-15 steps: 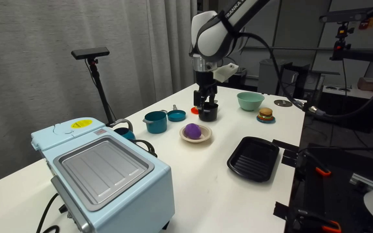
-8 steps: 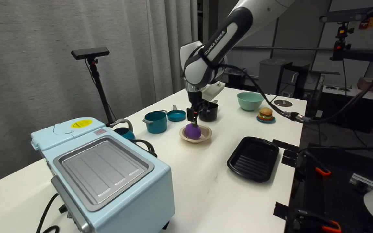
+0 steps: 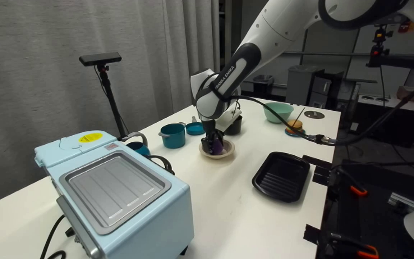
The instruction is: Take the purple bowl off of the plate
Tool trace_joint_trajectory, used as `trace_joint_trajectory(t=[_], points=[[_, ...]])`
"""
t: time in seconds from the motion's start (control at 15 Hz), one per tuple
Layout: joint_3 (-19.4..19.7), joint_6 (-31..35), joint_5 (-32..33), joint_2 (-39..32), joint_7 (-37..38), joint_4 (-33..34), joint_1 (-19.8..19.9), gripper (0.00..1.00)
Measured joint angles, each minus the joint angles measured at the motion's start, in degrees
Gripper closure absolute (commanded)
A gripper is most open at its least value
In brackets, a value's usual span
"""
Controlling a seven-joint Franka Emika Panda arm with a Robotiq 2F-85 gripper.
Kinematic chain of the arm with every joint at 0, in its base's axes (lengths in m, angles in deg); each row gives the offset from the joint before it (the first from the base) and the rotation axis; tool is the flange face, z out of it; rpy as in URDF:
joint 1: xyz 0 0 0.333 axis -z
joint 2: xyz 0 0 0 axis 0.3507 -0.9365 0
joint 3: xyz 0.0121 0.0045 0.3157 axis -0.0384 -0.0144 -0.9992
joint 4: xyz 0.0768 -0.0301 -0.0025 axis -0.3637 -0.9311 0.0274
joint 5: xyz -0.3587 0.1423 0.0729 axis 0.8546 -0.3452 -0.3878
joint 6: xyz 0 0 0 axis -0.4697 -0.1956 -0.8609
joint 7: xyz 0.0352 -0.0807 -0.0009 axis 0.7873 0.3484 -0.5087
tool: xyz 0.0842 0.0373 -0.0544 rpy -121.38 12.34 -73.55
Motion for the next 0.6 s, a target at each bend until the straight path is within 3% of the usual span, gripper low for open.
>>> trace_joint_trajectory(t=[0.4,0.6], points=[[0.23,-0.05,0.01,0.01,0.0,2.89,0.05,0.95],[0.21,-0.07,0.02,2.72,-0.01,2.22,0.03,0.95]])
